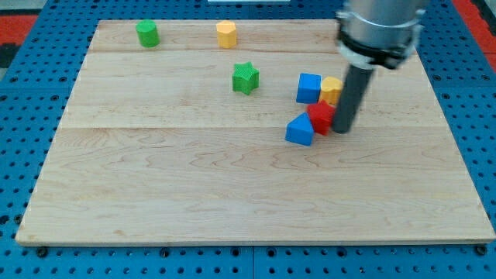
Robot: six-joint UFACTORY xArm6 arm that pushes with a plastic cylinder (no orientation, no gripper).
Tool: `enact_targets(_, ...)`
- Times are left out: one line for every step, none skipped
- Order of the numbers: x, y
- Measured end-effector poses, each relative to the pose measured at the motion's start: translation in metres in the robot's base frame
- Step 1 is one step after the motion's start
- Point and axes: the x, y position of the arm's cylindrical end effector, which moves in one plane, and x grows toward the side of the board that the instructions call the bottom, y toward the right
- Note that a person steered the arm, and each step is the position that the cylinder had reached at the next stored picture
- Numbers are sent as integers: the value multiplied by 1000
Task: Slide the red star to the bottom of the green circle
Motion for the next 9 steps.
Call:
enact_targets(-24,-25)
enact_targets(-34,1)
enact_targets(-35,-37)
enact_targets(-33,-105)
enact_targets(-33,-166)
enact_targets(-42,-142)
enact_targets(-59,-153)
enact_targets(-57,-193)
enact_targets(-55,-250)
